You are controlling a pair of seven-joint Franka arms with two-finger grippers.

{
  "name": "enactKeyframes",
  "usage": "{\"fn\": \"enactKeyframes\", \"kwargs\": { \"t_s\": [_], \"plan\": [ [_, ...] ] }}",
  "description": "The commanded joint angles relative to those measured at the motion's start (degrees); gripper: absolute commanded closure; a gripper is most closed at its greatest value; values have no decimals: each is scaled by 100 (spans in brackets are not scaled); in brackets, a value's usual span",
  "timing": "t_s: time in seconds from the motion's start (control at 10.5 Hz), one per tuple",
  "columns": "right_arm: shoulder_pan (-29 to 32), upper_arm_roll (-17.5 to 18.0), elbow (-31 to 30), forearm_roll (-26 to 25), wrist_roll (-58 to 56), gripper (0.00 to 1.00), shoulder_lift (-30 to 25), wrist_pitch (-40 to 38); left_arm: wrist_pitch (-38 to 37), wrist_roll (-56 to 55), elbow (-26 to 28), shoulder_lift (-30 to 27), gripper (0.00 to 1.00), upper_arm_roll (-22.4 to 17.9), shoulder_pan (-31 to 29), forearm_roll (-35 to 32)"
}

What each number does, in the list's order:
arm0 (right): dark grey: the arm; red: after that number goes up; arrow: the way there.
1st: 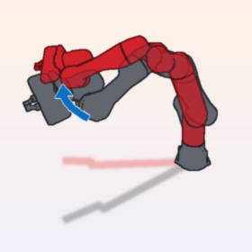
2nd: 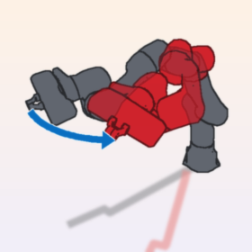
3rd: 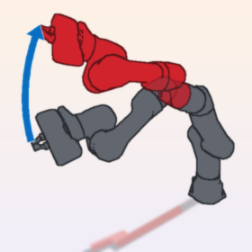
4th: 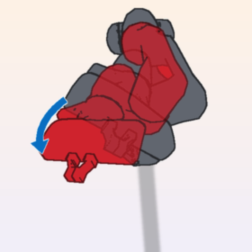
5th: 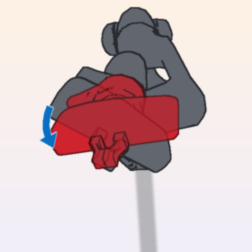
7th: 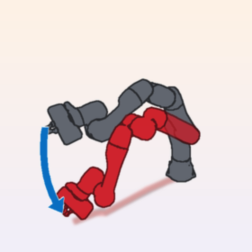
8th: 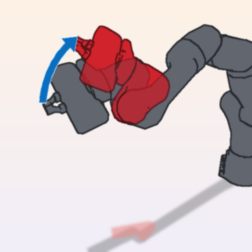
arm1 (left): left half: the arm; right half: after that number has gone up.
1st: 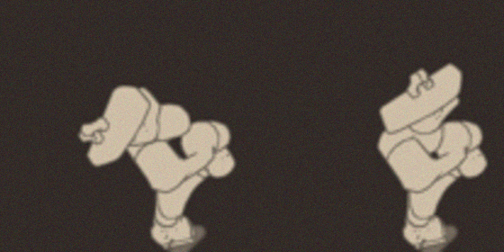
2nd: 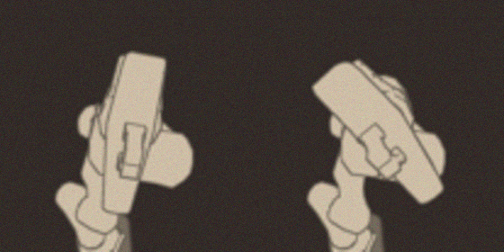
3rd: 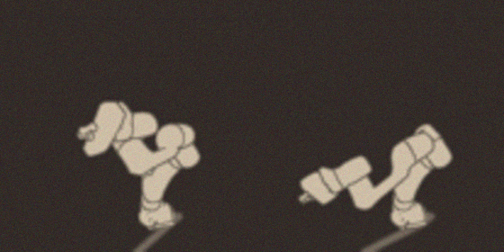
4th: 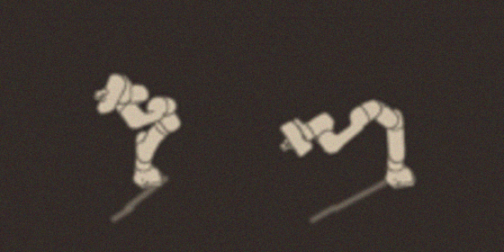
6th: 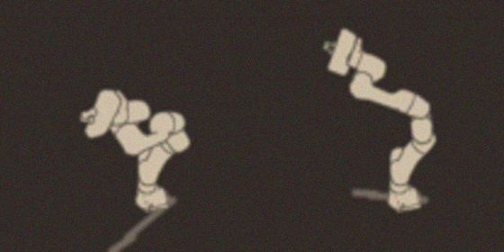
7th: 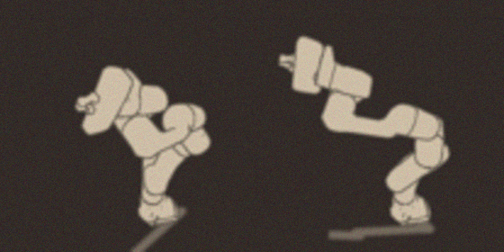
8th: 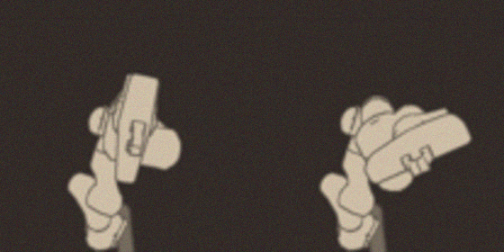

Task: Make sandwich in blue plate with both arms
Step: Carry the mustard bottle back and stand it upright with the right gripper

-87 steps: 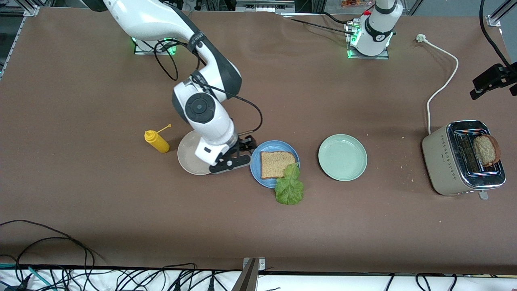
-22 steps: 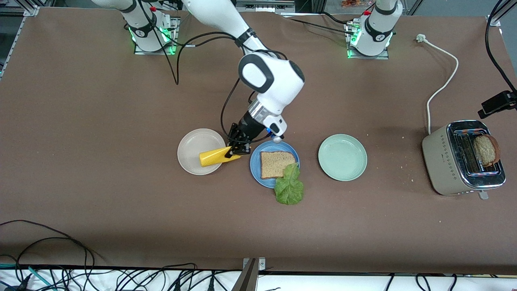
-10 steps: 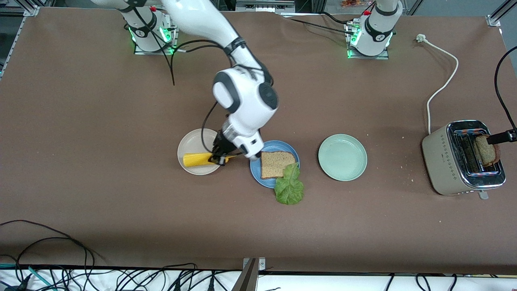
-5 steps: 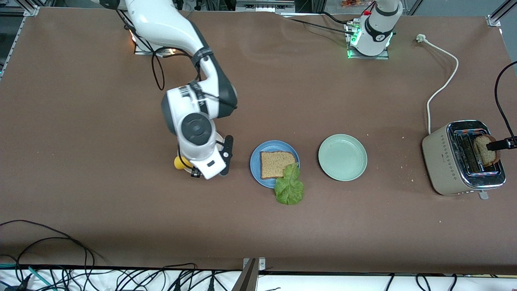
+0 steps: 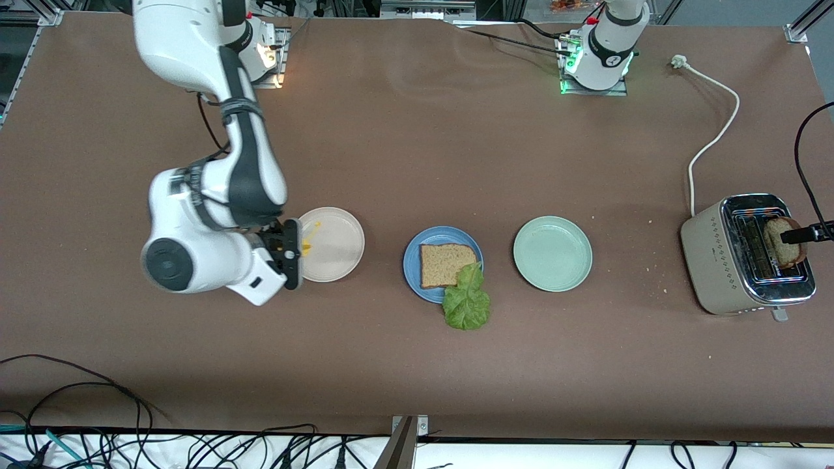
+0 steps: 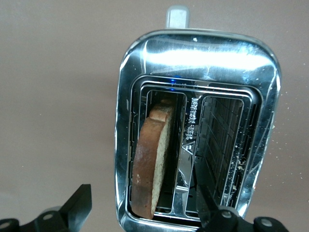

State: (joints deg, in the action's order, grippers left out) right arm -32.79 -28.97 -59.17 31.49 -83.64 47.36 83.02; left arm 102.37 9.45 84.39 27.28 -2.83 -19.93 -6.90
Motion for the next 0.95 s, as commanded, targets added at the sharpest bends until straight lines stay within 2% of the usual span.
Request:
{"fn": "enactKeyframes", "kwargs": {
  "t_s": [0.0, 0.1, 0.19, 0.48, 0.67, 0.76, 0.86],
  "plan": [
    [641, 102, -722, 1058, -1178, 100, -349, -654, -7, 188, -115, 111, 17, 37, -38, -75],
    [782, 102, -1310, 1392, -1781, 100, -550, -612, -7, 215, -107, 111, 24, 37, -38, -84],
    [896, 24, -1760, 1586, -2326, 100, -683, -620, -7, 224, -115, 111, 25, 37, -38, -84],
    [1134, 14, -2237, 1834, -3604, 100, -702, -664, -7, 259, -107, 120, 27, 37, -73, -75],
    [1143, -29, -2615, 1931, -4088, 100, -754, -655, -16, 277, -80, 155, 60, 37, -90, -84],
    [1143, -64, -2852, 1931, -4307, 100, -842, -620, -16, 320, -80, 190, 64, 37, -134, -75],
    [1143, -82, -2993, 1931, -4449, 100, -912, -603, -16, 329, -80, 199, 74, 37, -143, -75]
  ]
}}
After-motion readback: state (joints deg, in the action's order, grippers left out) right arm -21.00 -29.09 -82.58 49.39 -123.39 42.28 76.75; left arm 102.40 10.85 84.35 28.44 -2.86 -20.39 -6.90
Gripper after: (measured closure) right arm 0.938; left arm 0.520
